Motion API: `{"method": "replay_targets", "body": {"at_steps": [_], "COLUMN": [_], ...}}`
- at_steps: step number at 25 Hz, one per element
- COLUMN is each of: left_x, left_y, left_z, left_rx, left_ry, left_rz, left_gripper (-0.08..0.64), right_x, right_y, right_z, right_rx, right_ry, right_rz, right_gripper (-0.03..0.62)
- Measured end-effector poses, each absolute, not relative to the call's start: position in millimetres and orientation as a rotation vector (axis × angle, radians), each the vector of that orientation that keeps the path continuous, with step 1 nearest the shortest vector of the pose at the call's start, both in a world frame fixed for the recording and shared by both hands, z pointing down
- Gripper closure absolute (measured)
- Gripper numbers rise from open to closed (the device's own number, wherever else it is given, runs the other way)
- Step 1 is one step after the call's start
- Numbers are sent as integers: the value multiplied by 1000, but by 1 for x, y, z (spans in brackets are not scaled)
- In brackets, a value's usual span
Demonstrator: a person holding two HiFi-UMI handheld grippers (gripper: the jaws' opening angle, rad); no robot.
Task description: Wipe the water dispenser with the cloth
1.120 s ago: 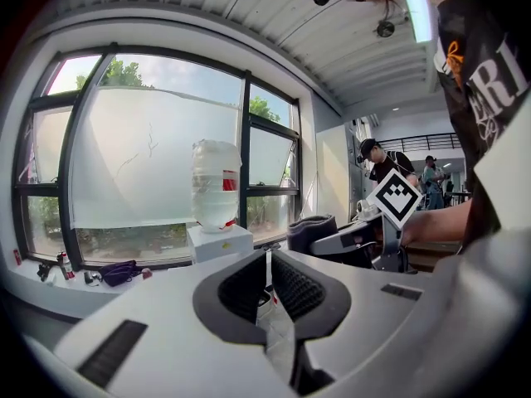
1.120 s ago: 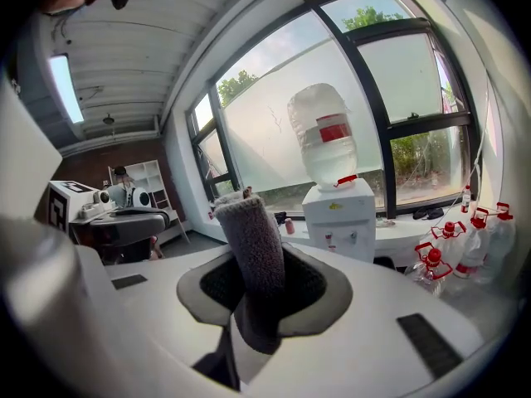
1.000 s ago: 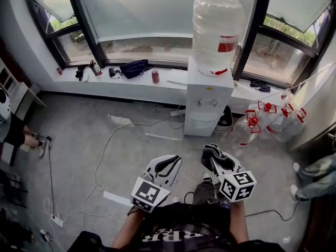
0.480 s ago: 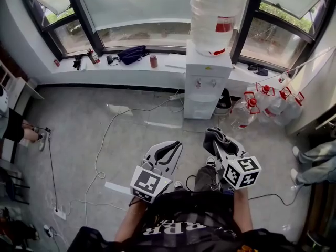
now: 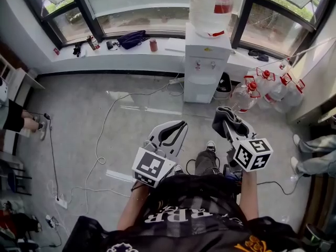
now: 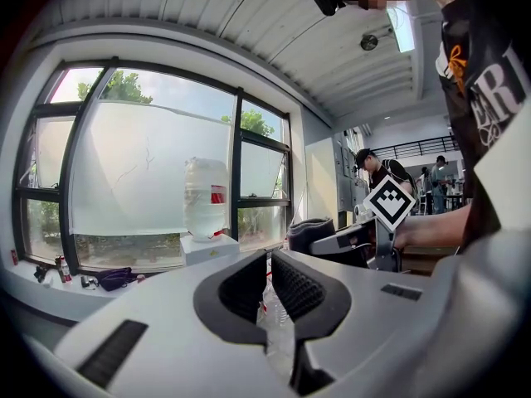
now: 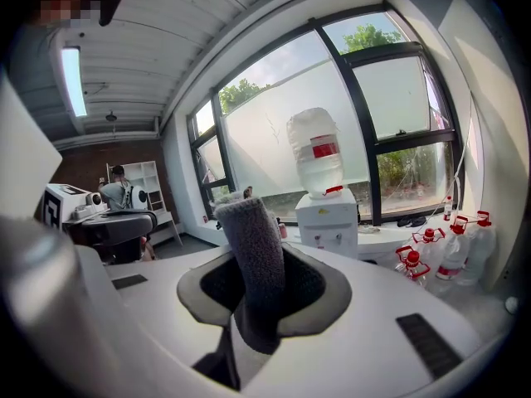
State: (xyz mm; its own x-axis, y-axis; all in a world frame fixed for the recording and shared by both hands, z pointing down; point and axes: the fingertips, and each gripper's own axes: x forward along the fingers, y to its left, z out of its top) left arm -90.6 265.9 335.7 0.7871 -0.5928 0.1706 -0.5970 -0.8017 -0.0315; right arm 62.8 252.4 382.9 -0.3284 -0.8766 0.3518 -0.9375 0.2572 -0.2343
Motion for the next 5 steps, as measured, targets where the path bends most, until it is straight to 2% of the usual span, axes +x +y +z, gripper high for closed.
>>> {"method": "replay_targets", "body": {"at_steps": [5], "left_x": [-78], "left_y": [277], "left_z": [334], "left_rx": [2956], "left_ry": [-965], "left_rz": [270], "left_gripper": [531], "right_x": [82], "right_y": [264], "right_z": [381], "right_rx": [1744], "right_ry": [-2356], "right_rz": [594], "right_gripper": [488]}}
